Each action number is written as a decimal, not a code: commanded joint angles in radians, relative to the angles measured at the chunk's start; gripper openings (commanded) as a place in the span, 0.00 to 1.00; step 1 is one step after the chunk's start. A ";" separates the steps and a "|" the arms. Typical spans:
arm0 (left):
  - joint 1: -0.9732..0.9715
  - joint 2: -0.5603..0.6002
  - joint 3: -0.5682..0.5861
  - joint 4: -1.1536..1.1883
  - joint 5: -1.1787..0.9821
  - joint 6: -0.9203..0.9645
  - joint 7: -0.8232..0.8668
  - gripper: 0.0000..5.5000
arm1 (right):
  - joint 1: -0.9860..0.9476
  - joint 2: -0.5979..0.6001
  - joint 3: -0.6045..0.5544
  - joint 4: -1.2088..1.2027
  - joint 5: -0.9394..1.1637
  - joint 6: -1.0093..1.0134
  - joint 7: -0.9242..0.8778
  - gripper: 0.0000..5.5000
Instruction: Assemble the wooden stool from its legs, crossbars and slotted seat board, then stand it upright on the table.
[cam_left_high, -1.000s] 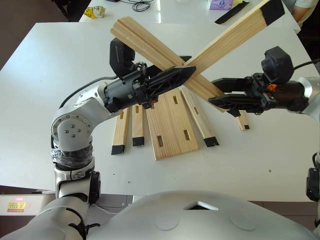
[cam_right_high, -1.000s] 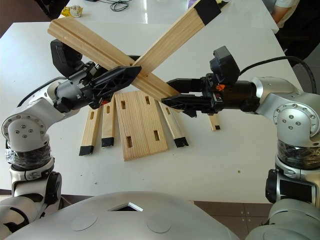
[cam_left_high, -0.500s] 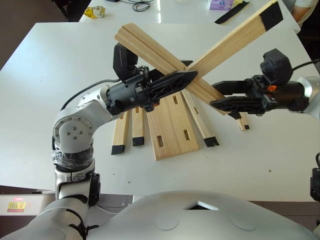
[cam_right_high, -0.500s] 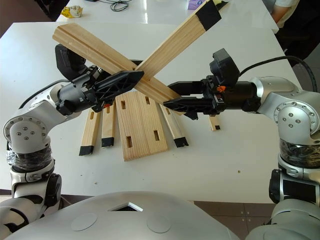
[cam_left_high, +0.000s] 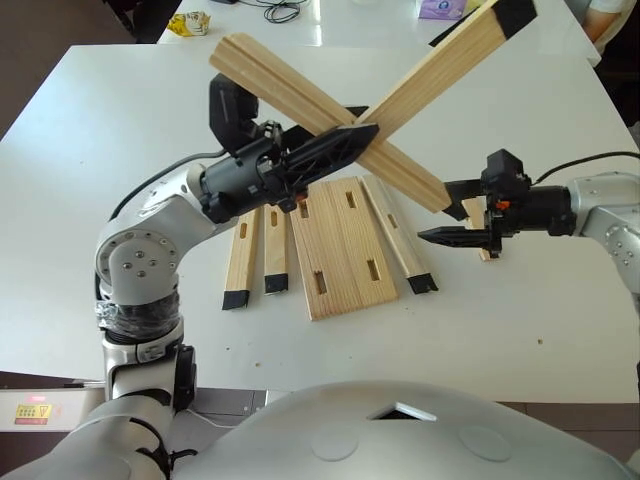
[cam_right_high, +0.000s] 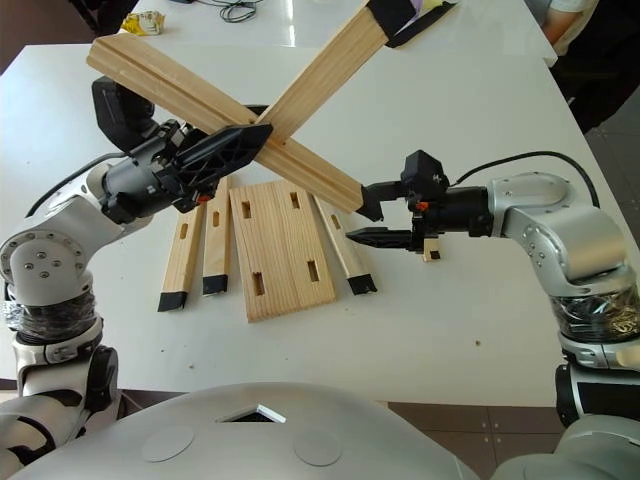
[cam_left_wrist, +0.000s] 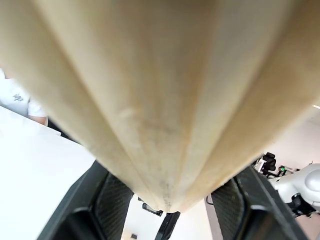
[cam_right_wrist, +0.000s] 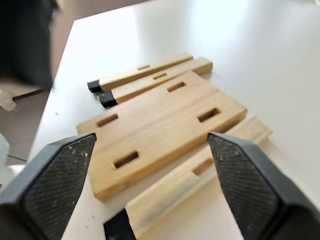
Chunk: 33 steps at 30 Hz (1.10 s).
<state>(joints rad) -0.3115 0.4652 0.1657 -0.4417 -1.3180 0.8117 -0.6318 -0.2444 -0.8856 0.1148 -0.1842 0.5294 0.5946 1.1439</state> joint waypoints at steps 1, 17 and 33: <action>-0.002 0.100 0.077 0.014 0.004 0.009 -0.037 0.38 | 0.024 0.019 0.011 0.099 -0.124 -0.121 -0.050 0.74; 0.248 0.418 0.174 -0.205 0.188 0.000 -0.223 0.38 | 0.264 0.108 -0.140 -0.111 -0.123 -0.102 -0.246 0.74; 0.590 0.364 0.126 -0.320 0.538 -0.296 -0.309 0.38 | 0.314 0.122 -0.208 -0.160 -0.120 -0.091 -0.277 0.74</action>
<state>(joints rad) 0.2504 0.8279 0.2922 -0.7515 -0.8201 0.5573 -0.9160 0.0660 -0.7556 -0.0817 -0.3323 0.3945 0.4864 0.8685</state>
